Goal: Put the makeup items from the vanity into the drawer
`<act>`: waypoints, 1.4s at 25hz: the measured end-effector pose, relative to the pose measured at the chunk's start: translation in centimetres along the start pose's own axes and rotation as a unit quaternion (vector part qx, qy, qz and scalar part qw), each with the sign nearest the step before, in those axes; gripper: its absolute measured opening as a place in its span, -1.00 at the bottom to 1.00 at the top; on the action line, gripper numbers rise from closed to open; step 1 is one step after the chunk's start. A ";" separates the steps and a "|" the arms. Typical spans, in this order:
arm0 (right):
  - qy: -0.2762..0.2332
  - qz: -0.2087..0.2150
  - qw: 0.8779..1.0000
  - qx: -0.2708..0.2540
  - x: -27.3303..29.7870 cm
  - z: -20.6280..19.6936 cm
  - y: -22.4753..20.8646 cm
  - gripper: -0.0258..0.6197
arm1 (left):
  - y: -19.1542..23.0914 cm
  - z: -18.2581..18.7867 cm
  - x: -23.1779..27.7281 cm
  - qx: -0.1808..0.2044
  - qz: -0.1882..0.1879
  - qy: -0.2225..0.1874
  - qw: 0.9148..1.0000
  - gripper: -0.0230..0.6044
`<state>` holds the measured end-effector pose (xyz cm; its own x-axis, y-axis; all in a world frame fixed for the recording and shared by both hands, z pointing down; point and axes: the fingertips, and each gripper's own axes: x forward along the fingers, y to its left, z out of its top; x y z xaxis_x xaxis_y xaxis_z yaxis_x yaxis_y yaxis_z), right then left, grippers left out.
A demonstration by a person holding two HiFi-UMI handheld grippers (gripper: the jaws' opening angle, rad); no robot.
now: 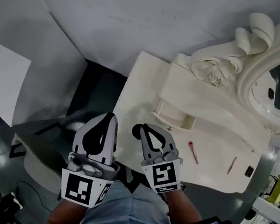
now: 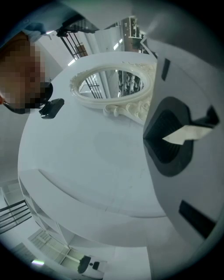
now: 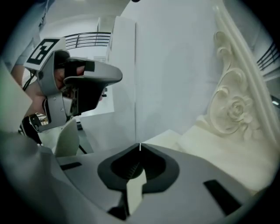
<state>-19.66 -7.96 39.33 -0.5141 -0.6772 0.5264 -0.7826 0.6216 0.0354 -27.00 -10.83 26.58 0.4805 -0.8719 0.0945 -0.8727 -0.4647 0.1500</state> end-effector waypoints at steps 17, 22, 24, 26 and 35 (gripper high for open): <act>0.003 -0.165 0.985 0.055 -4.2 -2.3 -12.3 -0.89 | -5.7 -0.4 7.0 0.007 -0.096 0.027 0.995 -0.93; 0.014 -0.170 0.983 0.061 -3.7 -3.9 -12.2 -0.87 | -6.0 -1.4 7.5 0.007 -0.100 0.037 0.994 -0.93; 0.015 -0.165 0.984 0.066 -3.5 -4.1 -12.2 -0.69 | -6.2 -1.6 7.6 0.008 -0.103 0.038 0.994 -0.93; 0.010 -0.163 0.984 0.069 -3.6 -4.1 -12.3 -0.62 | -6.4 -1.8 7.6 0.008 -0.104 0.039 0.994 -0.93; -0.018 -0.177 0.983 0.046 -5.0 -3.1 -12.2 -0.57 | -7.5 -1.4 6.8 0.014 -0.112 0.034 0.993 -0.93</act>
<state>-6.47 -10.92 38.92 -0.2150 -0.8594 0.4640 -0.9425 0.3071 0.1321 -17.10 -13.05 27.43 0.6662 -0.7346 0.1284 -0.7454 -0.6500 0.1481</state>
